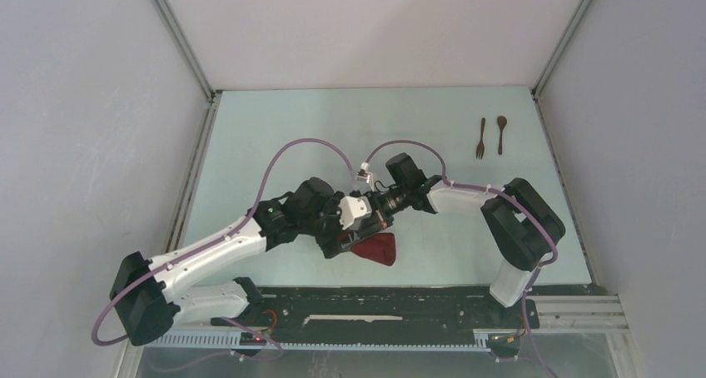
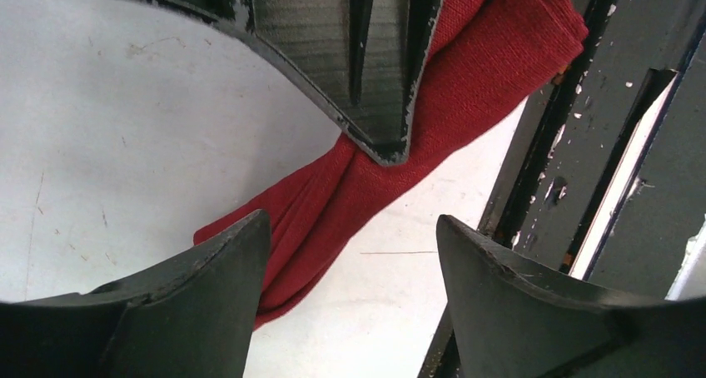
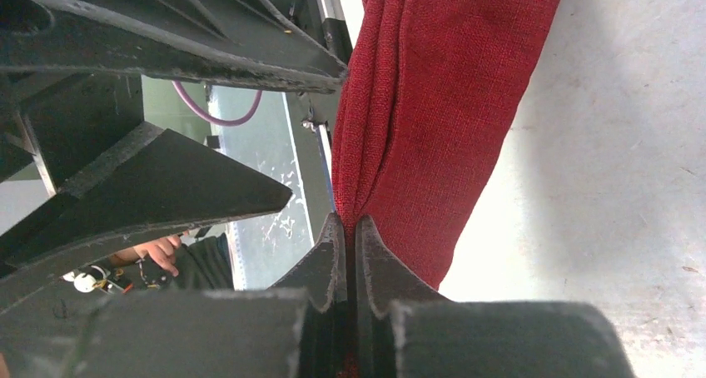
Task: Fold the napkin into a case and place the utensils inside
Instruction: Pass from the right arm to the left
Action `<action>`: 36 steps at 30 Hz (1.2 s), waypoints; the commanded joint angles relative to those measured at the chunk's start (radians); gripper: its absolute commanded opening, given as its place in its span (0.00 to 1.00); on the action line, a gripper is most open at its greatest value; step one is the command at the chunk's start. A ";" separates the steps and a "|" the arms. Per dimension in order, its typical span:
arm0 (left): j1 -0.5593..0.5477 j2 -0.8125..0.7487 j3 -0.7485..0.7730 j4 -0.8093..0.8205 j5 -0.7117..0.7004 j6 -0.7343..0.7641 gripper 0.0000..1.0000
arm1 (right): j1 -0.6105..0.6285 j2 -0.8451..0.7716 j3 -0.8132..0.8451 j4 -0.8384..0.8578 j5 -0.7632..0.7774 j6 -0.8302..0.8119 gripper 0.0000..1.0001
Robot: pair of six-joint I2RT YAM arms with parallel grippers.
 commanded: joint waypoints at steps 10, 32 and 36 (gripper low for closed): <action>0.042 0.146 0.093 0.058 0.126 0.138 0.81 | -0.001 -0.041 -0.020 0.042 -0.044 0.016 0.00; 0.096 0.288 0.125 -0.017 0.374 0.153 0.58 | 0.001 -0.054 -0.018 0.042 -0.034 0.014 0.00; 0.096 0.285 0.120 -0.010 0.348 0.151 0.32 | 0.000 -0.063 -0.030 0.072 -0.025 0.022 0.00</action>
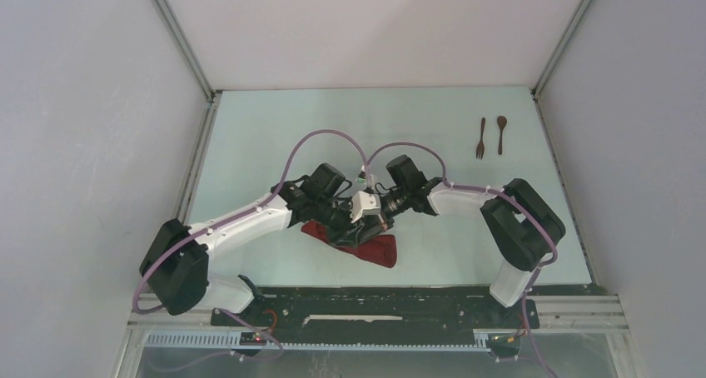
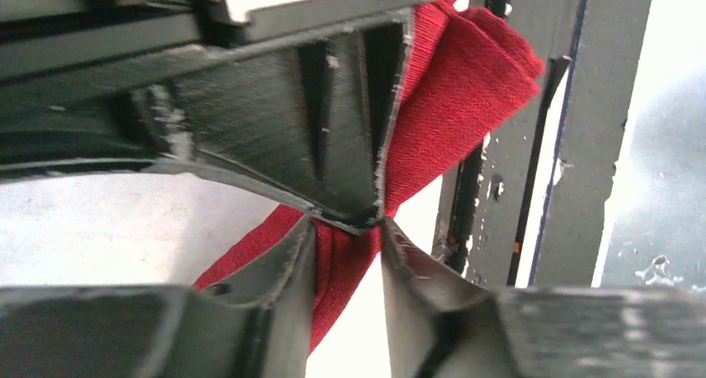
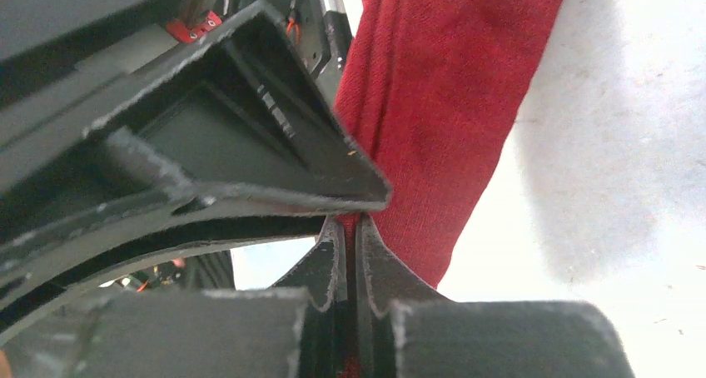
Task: Fold the napkin into a case and place the utensils inside
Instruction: Pass from the right arm to the left, then turn over the smaller rectangle-folded napkin at the center of the board.
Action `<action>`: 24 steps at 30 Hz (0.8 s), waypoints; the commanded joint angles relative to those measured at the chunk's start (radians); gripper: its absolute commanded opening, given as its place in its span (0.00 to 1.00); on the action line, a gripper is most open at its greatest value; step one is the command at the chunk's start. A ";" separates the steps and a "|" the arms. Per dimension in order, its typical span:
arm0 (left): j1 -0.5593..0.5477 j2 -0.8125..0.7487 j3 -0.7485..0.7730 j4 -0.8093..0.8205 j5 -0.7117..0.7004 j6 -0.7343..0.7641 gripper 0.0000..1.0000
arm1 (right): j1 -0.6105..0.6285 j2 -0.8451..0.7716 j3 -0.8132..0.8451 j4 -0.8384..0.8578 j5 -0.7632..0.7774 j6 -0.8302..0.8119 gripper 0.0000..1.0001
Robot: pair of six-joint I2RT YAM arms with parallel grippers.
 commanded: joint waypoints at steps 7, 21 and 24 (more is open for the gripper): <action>-0.005 -0.026 0.003 0.021 -0.043 0.010 0.00 | -0.010 -0.078 -0.023 0.081 0.037 0.048 0.03; 0.095 -0.080 0.075 0.134 0.091 -0.243 0.00 | -0.462 -0.378 -0.080 -0.187 0.316 0.195 0.67; 0.127 -0.037 0.129 0.213 0.121 -0.441 0.00 | -0.576 -0.441 -0.086 -0.273 0.341 0.145 0.67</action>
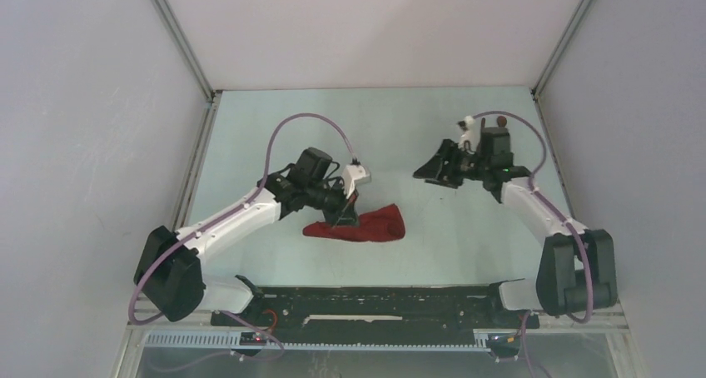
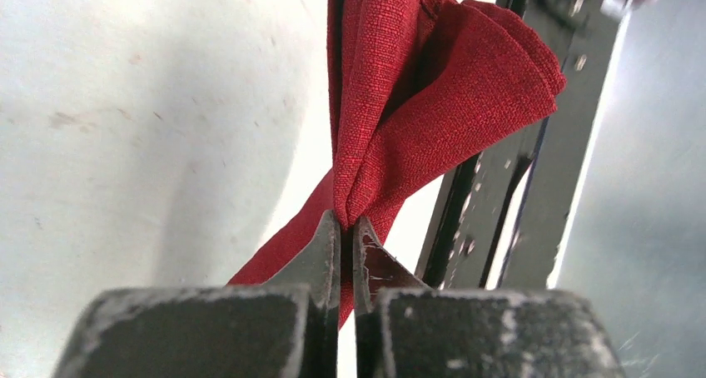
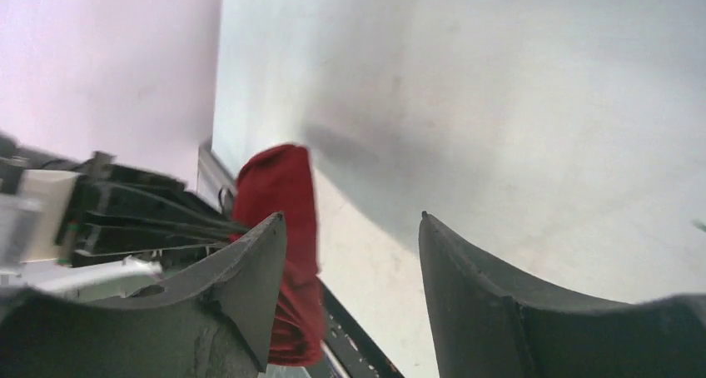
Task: Fold the napkin into a case and place the utensils inside
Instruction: Turn over the smaller rectangle-folded napkin at the center of the board.
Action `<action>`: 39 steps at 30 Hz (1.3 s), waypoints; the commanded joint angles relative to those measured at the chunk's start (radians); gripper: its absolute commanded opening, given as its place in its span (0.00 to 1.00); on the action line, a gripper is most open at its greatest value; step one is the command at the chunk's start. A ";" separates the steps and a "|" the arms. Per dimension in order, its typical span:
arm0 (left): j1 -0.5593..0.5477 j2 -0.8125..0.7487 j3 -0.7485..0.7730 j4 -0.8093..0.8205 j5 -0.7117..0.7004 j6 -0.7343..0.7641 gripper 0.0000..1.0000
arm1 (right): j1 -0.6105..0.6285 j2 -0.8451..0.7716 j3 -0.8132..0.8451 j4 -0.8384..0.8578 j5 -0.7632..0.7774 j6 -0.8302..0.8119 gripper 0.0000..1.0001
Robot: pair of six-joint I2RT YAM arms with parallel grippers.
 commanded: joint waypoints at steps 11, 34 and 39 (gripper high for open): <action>0.295 0.394 0.212 0.730 0.251 -1.147 0.00 | -0.140 -0.245 -0.035 -0.319 0.156 -0.097 0.65; 0.800 0.827 0.310 1.102 0.196 -1.532 0.25 | -0.054 -0.287 -0.068 -0.328 0.202 -0.086 0.64; 0.900 0.626 0.401 0.460 -0.022 -0.983 0.62 | -0.017 -0.287 -0.070 -0.330 0.236 -0.090 0.63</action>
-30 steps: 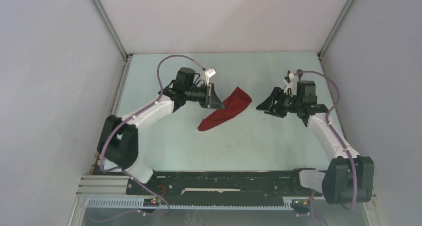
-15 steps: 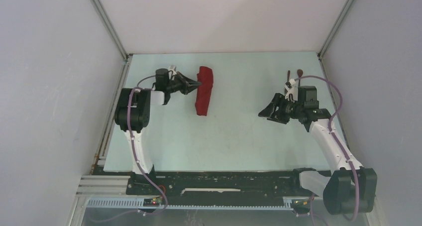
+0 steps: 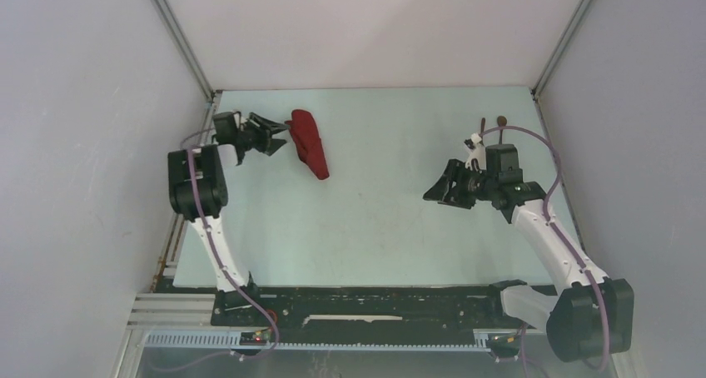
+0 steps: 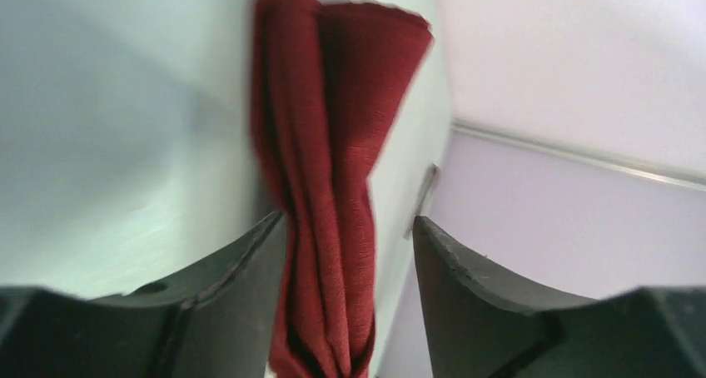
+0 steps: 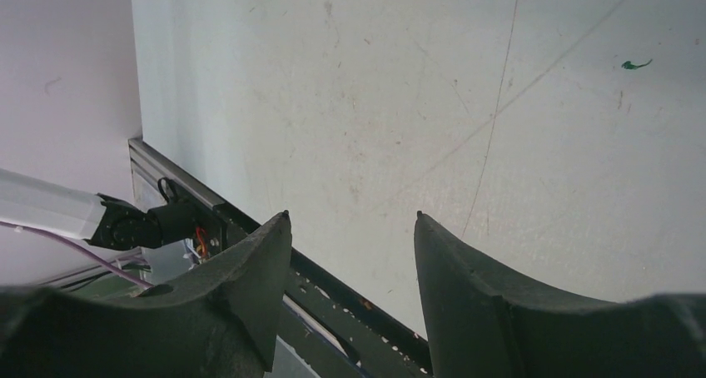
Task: Fold the napkin into a case and place the utensils inside
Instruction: Turn over the smaller rectangle-folded napkin at the center of the board.
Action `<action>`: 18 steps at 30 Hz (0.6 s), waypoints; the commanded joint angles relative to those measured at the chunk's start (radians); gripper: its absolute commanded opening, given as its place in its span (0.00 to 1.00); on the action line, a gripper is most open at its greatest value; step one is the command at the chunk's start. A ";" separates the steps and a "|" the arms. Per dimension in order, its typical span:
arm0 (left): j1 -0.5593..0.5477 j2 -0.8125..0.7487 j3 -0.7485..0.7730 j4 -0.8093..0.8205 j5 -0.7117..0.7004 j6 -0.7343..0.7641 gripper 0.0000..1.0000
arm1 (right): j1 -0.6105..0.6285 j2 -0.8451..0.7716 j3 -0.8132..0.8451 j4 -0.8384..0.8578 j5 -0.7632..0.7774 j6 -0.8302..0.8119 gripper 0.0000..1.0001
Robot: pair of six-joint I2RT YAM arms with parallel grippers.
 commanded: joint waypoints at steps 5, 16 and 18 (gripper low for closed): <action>0.018 -0.509 0.024 -0.715 -0.564 0.674 0.63 | 0.056 -0.013 -0.043 0.055 0.041 0.009 0.64; -0.284 -0.388 0.023 -0.566 -0.400 0.557 0.56 | 0.083 -0.003 -0.047 0.074 0.033 0.007 0.63; -0.282 -0.348 -0.021 -0.492 -0.366 0.519 0.51 | 0.084 -0.003 -0.047 0.074 0.029 0.006 0.63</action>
